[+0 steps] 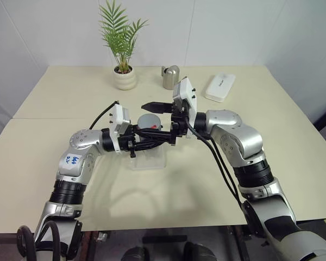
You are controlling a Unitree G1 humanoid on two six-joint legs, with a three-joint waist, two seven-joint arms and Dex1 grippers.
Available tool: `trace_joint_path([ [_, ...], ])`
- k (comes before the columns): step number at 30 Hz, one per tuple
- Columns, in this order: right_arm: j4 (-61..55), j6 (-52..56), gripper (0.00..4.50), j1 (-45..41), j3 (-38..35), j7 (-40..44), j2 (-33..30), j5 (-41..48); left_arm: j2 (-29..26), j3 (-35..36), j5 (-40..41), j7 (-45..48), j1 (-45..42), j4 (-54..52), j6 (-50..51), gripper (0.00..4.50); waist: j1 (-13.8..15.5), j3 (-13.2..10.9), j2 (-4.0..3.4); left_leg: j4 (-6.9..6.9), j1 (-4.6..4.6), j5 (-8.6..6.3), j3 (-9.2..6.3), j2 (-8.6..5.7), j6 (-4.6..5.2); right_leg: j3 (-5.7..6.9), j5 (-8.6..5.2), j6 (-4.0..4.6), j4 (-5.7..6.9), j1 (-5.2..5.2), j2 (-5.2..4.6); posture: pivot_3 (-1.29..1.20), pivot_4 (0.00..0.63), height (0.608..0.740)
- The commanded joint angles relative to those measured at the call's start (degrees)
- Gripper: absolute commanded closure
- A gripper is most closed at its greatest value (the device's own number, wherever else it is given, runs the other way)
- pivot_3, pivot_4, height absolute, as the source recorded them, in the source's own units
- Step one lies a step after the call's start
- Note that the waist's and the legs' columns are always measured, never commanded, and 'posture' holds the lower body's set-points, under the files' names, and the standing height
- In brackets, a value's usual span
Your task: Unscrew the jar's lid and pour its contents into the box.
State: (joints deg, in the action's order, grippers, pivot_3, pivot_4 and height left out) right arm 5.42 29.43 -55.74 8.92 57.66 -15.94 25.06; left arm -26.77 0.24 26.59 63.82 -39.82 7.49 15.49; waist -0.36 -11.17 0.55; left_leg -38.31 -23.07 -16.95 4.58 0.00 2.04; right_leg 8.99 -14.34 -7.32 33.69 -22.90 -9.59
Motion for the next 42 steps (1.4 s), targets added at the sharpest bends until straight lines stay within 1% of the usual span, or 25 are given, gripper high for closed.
trace_joint_path([
  [1, 2.63, -2.71, 0.02, -2.24, -3.06, -0.8, -2.54, -1.58, -0.45, 0.39, 0.51, 1.24, 0.22, -1.96, -1.28, 2.55, -0.02, 0.0, 0.0, 0.0, 0.0, 0.0, 0.0, 0.0, 0.0, 0.0, 0.0, 0.0, 0.0, 0.0, 0.0, 0.0, 0.15, 0.74],
  [6, 4.39, -2.98, 0.02, -3.16, -4.54, 0.17, -5.21, -1.47, -0.2, 0.49, 0.33, 0.57, 0.22, -1.63, -1.99, 2.55, 0.06, 0.0, 0.0, 0.0, 0.0, 0.0, 0.0, 0.01, 0.0, 0.0, 0.0, 0.0, -0.01, 0.0, 0.0, 0.0, 0.15, 0.74],
  [14, 6.8, -5.02, 0.02, -0.98, -8.16, 5.12, -13.03, 0.68, -0.09, 0.94, 0.24, 0.77, 0.82, -1.78, -2.53, 2.55, 0.38, 0.0, 0.0, 0.0, -0.02, 0.0, 0.05, 0.0, 0.01, 0.0, 0.0, 0.0, -0.03, 0.0, -0.02, 0.0, 0.15, 0.74],
  [19, 5.96, -3.59, 0.02, 0.15, -9.65, 7.39, -14.96, 2.31, -0.26, 1.33, 0.09, 1.0, 0.94, -1.66, -2.78, 2.55, -0.59, -0.01, -0.01, 0.05, 0.02, 0.0, 0.15, 0.0, 0.01, -0.03, 0.0, 0.0, -0.05, -0.01, 0.03, 0.0, 0.15, 0.74],
  [23, 1.13, 0.21, 0.02, 0.69, -9.51, 8.83, -13.54, 6.33, -0.29, 1.39, -0.13, 0.77, 0.83, -1.44, -2.87, 2.55, -1.11, -0.01, -0.01, 0.03, 0.02, 0.02, 0.17, 0.07, -0.01, -0.03, 0.0, 0.0, -0.02, -0.01, 0.03, 0.0, 0.15, 0.74],
  [27, -4.59, 3.86, 0.02, 0.64, -7.6, 6.78, -10.07, 8.88, -0.16, 1.32, -0.18, 0.56, 0.51, -1.14, -2.66, 2.55, -1.17, -0.01, -0.01, 0.03, 0.03, 0.02, 0.06, 0.16, -0.01, -0.04, 0.0, 0.01, 0.0, -0.01, 0.03, 0.0, 0.15, 0.74],
  [34, -8.44, 5.88, 0.02, -0.19, -1.87, 1.21, -3.88, 6.34, 0.04, 0.7, -0.26, 0.66, 0.38, -1.22, -2.14, 2.55, -0.96, -0.01, -0.01, -0.03, 0.02, 0.02, 0.02, 0.15, -0.01, -0.04, 0.01, 0.01, 0.04, -0.01, 0.02, 0.0, 0.15, 0.74],
  [38, -6.62, 4.7, 0.02, -0.66, 0.27, -0.11, -2.61, 3.93, 0.18, 0.44, -0.22, 0.65, 0.43, -1.4, -1.92, 2.55, -0.9, -0.01, -0.01, -0.03, 0.0, 0.01, 0.02, 0.12, 0.0, -0.04, 0.01, 0.01, 0.03, -0.01, 0.01, 0.0, 0.15, 0.74],
  [42, -4.49, 3.7, 0.02, -1.29, 0.77, -1.1, -1.91, 2.02, 0.29, 0.25, -0.13, 0.54, 0.65, -1.72, -1.8, 2.55, -1.08, -0.01, -0.01, -0.02, 0.0, 0.01, 0.03, 0.12, 0.0, -0.04, 0.01, 0.01, 0.04, -0.02, 0.01, 0.0, 0.15, 0.74],
])
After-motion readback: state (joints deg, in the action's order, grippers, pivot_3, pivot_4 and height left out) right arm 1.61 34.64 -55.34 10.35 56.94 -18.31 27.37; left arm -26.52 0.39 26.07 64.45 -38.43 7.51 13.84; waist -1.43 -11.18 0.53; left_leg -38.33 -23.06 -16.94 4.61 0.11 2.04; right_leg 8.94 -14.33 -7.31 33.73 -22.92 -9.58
